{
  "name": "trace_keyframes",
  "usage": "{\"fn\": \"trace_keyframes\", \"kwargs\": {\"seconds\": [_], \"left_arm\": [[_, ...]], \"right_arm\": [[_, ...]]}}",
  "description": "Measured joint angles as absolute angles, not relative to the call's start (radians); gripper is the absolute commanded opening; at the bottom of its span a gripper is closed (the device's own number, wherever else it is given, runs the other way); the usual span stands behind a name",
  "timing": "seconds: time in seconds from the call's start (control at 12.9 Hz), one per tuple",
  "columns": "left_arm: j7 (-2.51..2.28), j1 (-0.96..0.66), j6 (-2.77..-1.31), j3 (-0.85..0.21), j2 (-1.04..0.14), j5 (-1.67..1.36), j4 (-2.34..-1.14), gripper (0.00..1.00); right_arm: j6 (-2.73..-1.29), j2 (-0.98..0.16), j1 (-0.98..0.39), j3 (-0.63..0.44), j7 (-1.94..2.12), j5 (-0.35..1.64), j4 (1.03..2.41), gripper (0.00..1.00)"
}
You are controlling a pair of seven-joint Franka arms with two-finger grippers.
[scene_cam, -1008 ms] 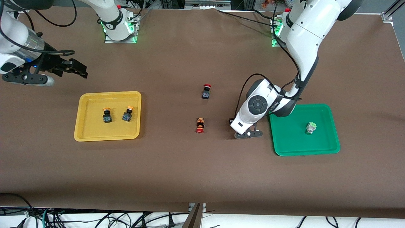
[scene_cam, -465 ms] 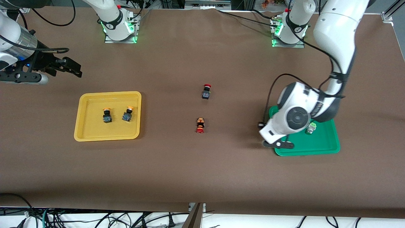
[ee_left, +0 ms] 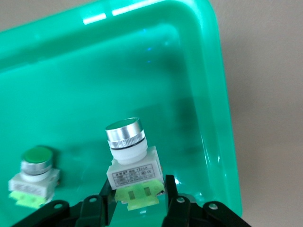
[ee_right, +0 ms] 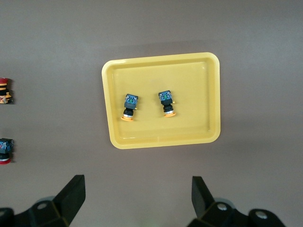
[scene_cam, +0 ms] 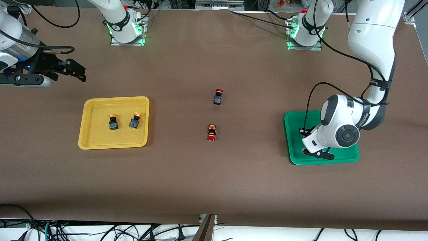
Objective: Place green and yellow buttons in trays
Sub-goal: 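Lower the green button into the green tray with the left gripper, then open the left gripper and lift it away from the green tray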
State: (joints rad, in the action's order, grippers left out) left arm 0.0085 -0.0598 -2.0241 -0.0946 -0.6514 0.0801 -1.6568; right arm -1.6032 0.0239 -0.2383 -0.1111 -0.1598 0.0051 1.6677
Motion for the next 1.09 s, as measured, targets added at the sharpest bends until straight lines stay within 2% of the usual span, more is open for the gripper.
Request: {"fn": "trace_keyframes", "kwargs": {"seconds": [0.08,0.16,0.23,0.31,0.54,0.85,1.09], "left_arm": [[0.009,-0.060,-2.079,-0.095,-0.652,0.080,-1.698,0.00],[0.009,-0.060,-2.133,-0.094,-0.653,0.080,-1.742,0.21],[0.008,-0.060,-2.166,-0.093,-0.652,0.080,-1.773,0.67],[0.009,-0.060,-2.175,-0.093,-0.648,0.079,-1.781,1.00],[0.008,-0.053,-2.143,-0.092,-0.597,0.079,-1.758,1.00],[0.007,-0.052,-1.963,-0.093,-0.456,0.079,-1.635,1.00],[0.007,-0.044,-1.948,-0.082,-0.361,0.079,-1.596,1.00]], "right_arm": [[-1.603,0.023,-0.238,-0.111,-0.160,0.005,1.665,0.99],[-1.603,0.022,-0.238,-0.111,-0.159,0.005,1.664,0.99],[-1.603,0.021,-0.238,-0.111,-0.159,0.005,1.664,0.99],[-1.603,0.021,-0.238,-0.111,-0.158,0.005,1.664,0.99],[-1.603,0.020,-0.238,-0.111,-0.157,0.005,1.664,0.99],[-1.603,0.019,-0.238,-0.111,-0.156,0.005,1.663,0.99],[-1.603,0.016,-0.238,-0.111,-0.156,0.005,1.663,0.99]]}}
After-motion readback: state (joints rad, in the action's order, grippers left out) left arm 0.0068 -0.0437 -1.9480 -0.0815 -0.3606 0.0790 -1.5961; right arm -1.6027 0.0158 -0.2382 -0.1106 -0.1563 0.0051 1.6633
